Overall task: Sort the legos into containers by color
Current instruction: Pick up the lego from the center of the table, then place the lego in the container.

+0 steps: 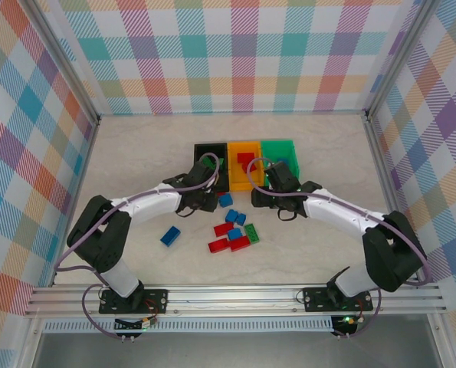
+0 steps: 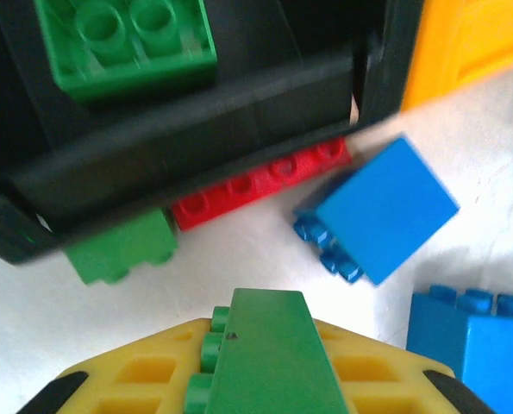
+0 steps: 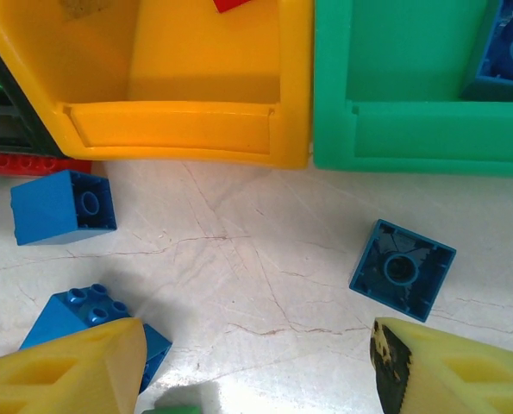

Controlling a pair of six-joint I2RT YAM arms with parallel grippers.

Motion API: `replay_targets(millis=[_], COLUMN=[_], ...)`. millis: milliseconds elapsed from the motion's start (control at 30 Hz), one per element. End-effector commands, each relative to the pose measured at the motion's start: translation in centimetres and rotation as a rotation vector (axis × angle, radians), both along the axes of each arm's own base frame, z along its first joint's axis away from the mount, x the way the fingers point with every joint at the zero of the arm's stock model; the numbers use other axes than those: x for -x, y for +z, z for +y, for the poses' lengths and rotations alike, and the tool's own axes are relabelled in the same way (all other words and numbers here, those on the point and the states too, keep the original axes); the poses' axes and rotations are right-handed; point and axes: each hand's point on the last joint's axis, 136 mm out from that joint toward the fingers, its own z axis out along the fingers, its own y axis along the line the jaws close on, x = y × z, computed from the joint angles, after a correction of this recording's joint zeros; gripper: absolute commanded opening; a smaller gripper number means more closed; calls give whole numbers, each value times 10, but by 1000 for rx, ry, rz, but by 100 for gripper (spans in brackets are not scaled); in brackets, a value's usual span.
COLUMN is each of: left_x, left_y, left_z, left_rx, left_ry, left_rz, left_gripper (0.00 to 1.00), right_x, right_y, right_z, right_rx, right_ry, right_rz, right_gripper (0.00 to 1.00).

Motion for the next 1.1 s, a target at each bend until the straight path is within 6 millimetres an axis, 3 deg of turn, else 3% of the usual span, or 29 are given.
replay_targets(millis=[0,267,433,500,567,767,967,1067], left_x=[-23,-74,-92,-91,-88,-62,-37,-38], left_y=[33,56,58,63,68,78,49,31], left_z=[14,34,34,29,27,30,33,28], left_rx=[-63,-159,-160,-129,-96,-5,49,87], left_ry=[83,191,207,196,189,192,201,200], left_rz=[-74,-110,-89,-93,-105,-120,-49,24], left_gripper=[0,1,51,67,77,80,71,58], right_x=[4,20,29,31,33,34,28,26], right_y=[3,1,0,-1,-2,-8,-13,-16], right_z=[-9,-22,-29,-32,-34,-35,-27,-22], right_rx=[6,-1,1,3,4,3,-11,-22], right_ry=[-15,-28,-31,-33,-37,-36,-26,-17], right_rz=[-17,-23,-25,-28,-28,-18,-8,3], right_gripper=[70,71,71,71,71,72,72,72])
